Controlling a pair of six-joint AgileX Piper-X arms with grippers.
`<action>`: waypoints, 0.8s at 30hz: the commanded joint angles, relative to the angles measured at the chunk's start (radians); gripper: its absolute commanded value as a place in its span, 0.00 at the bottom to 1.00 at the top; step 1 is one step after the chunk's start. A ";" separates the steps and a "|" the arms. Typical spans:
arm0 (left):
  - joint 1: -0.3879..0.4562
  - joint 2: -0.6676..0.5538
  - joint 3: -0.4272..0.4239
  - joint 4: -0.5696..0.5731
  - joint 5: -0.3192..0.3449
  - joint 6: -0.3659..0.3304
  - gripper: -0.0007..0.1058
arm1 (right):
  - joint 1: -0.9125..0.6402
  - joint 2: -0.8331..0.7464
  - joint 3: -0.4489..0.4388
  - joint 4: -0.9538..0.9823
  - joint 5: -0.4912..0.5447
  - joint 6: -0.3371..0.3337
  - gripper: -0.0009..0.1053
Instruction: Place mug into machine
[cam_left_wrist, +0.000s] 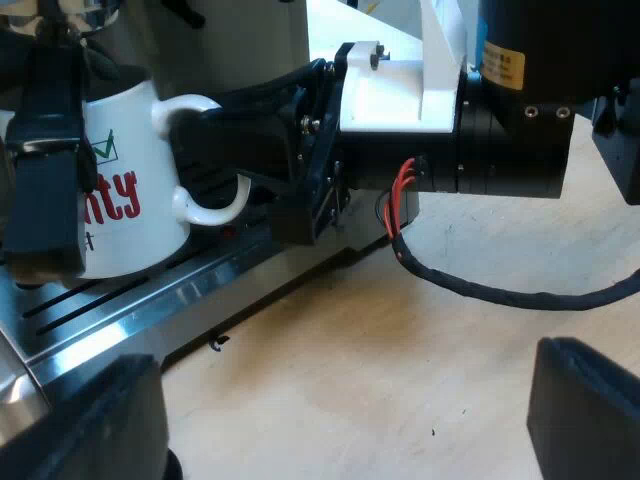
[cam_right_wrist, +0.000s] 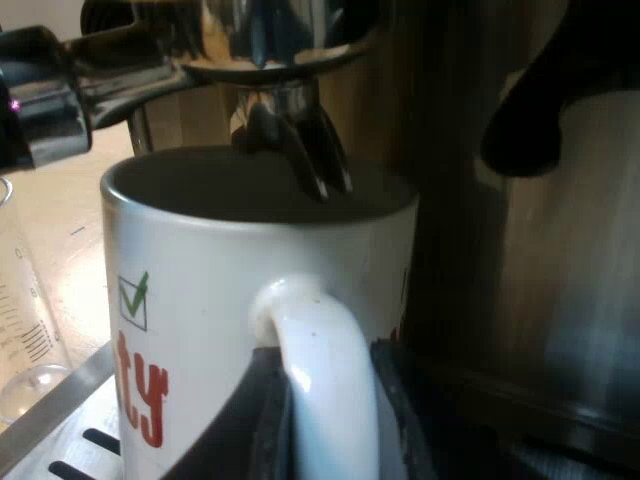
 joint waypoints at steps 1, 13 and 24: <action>0.001 -0.001 -0.003 -0.017 0.007 -0.005 0.80 | 0.003 0.016 -0.009 0.026 0.020 -0.011 0.01; 0.001 -0.001 -0.003 -0.017 0.007 -0.005 0.80 | 0.047 0.014 -0.009 0.067 0.103 -0.042 0.31; 0.001 -0.001 -0.003 -0.017 0.007 -0.005 0.80 | 0.046 -0.025 -0.009 0.098 0.123 -0.042 0.53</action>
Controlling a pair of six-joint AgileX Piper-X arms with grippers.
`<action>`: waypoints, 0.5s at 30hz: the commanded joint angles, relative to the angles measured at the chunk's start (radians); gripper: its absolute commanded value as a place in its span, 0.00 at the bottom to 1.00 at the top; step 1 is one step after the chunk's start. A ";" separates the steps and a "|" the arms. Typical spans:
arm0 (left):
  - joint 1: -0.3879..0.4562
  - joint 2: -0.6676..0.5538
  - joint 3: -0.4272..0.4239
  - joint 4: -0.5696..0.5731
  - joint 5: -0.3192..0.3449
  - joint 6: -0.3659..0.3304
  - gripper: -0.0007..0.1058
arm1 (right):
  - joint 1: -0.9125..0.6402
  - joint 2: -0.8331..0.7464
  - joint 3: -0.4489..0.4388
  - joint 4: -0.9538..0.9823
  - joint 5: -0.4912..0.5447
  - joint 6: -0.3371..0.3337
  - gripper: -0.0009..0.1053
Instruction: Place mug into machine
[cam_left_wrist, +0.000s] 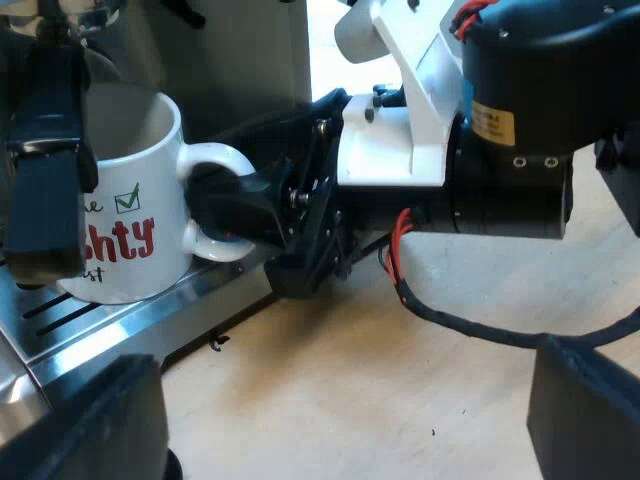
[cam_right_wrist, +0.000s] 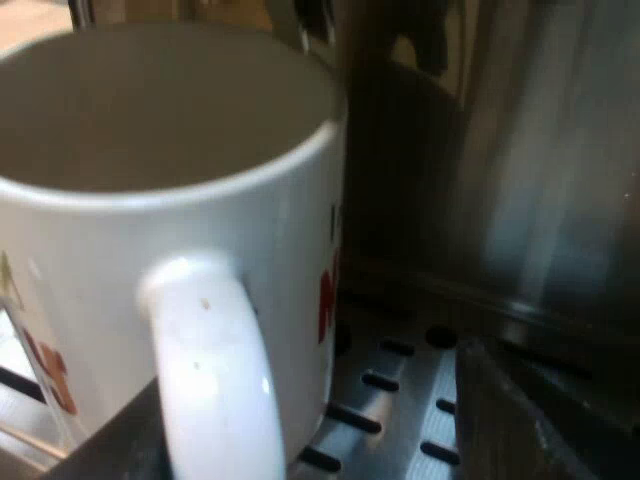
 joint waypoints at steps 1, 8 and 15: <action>0.001 -0.001 -0.003 -0.017 0.007 -0.005 0.80 | 0.001 -0.039 -0.008 0.012 0.000 -0.015 0.53; 0.001 -0.001 -0.003 -0.017 0.007 -0.005 0.80 | 0.027 -0.138 -0.008 0.191 -0.006 -0.015 0.53; 0.001 -0.001 -0.003 -0.017 0.009 -0.005 0.80 | 0.110 -0.183 -0.008 0.218 0.001 -0.013 0.53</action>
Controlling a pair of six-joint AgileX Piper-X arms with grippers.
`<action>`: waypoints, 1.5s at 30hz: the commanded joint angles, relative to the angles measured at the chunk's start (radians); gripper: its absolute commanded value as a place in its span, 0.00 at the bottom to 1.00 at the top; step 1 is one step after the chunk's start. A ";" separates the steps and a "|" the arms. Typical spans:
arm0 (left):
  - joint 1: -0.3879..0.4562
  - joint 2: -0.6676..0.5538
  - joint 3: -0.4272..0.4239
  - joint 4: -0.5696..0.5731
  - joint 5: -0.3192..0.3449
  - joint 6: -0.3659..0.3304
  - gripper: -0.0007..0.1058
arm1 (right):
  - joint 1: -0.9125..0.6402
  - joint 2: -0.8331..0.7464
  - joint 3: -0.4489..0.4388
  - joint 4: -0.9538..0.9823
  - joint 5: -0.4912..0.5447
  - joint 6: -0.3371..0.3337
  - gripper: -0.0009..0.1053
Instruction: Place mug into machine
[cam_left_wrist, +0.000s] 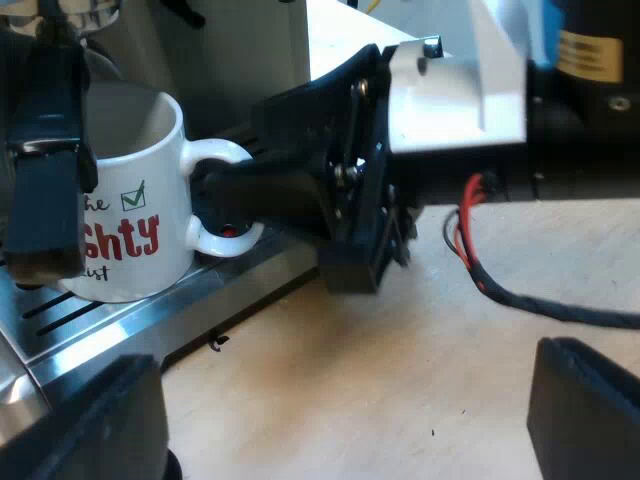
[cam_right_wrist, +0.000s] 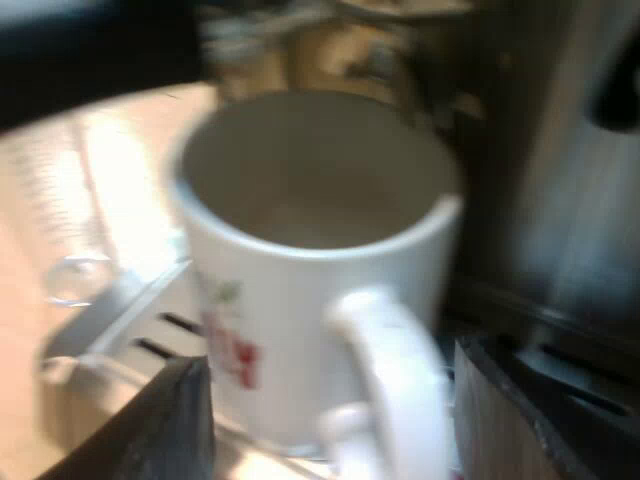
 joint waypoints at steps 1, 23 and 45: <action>0.001 -0.001 -0.003 -0.017 0.011 -0.005 0.80 | 0.028 -0.018 -0.008 -0.002 0.000 -0.012 0.53; 0.001 -0.001 -0.003 -0.017 0.075 -0.007 0.80 | 0.070 0.039 -0.014 -0.025 -0.032 0.149 0.53; 0.001 -0.001 -0.050 -0.015 0.075 -0.009 0.80 | 0.030 0.199 -0.175 -0.041 0.062 0.144 0.53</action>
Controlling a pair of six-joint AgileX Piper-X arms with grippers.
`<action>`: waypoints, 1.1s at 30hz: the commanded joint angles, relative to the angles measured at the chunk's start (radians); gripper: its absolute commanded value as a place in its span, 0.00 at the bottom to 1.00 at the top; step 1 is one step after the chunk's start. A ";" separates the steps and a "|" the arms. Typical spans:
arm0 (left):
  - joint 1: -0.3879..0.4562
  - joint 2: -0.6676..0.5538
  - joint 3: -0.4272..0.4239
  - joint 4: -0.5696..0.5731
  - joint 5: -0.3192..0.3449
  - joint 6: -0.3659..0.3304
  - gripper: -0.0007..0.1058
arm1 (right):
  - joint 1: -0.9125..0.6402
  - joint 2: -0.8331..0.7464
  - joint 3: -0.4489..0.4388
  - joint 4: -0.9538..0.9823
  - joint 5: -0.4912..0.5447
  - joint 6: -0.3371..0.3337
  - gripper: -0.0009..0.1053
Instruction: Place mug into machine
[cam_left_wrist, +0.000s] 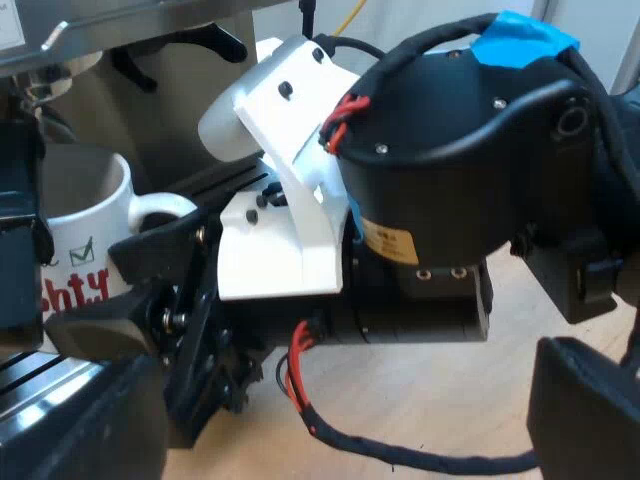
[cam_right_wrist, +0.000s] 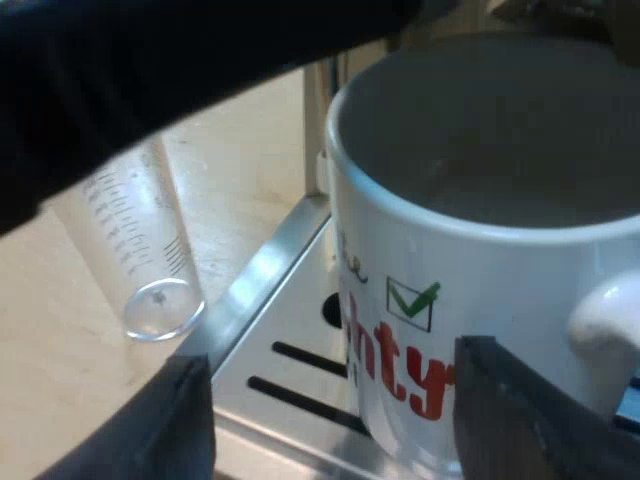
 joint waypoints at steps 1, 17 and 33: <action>0.001 -0.001 -0.006 -0.016 0.008 -0.007 0.80 | -0.025 -0.003 -0.012 -0.014 0.009 -0.011 0.53; 0.001 -0.001 -0.006 -0.016 0.008 -0.007 0.80 | -0.045 -0.022 -0.012 -0.014 -0.060 -0.037 0.53; 0.001 -0.050 -0.117 0.115 0.006 0.046 0.80 | 0.008 -0.300 -0.012 0.403 -0.055 -0.077 0.53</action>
